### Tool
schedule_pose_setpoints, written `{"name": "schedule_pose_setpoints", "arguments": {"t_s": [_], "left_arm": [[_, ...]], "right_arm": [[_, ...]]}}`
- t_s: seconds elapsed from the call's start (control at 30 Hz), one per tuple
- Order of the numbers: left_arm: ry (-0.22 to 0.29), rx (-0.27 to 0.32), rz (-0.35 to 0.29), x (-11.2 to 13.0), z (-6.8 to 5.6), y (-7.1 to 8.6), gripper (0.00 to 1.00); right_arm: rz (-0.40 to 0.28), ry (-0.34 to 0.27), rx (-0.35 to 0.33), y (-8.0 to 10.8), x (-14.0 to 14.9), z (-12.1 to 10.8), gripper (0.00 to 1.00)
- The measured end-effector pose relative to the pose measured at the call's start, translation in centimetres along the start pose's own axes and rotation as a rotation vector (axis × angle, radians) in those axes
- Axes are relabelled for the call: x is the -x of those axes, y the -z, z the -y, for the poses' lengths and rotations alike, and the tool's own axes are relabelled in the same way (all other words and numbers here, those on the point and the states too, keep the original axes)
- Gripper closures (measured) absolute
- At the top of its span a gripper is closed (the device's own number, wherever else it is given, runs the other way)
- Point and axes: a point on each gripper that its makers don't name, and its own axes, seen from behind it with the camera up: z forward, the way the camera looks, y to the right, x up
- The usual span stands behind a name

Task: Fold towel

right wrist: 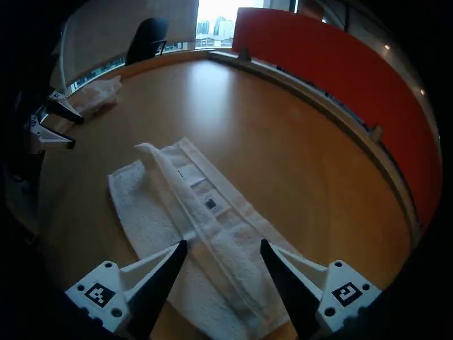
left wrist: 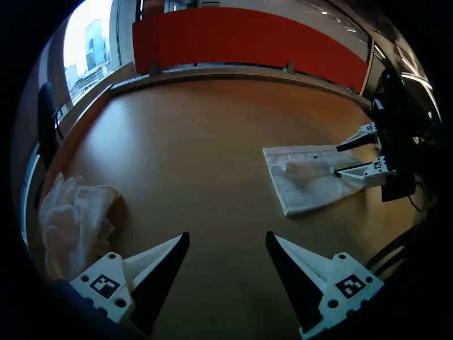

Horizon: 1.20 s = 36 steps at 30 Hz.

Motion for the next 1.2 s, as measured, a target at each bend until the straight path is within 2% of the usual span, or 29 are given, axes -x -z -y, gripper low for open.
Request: {"name": "schedule_pose_setpoints", "arguments": {"t_s": [0.57, 0.87, 1.2], "left_arm": [[0.008, -0.007, -0.013, -0.1, 0.4, 0.8, 0.0], [0.015, -0.009, -0.019, -0.1, 0.4, 1.2, 0.0], [0.018, -0.012, -0.022, 0.2, 0.4, 1.6, 0.0]], "right_arm": [[-0.012, 0.033, 0.058, 0.1, -2.7, -4.2, 0.0], [-0.016, 0.046, 0.075, 0.7, -3.2, -5.0, 0.0], [-0.006, 0.059, 0.09, 0.3, -2.8, -5.8, 0.0]]}}
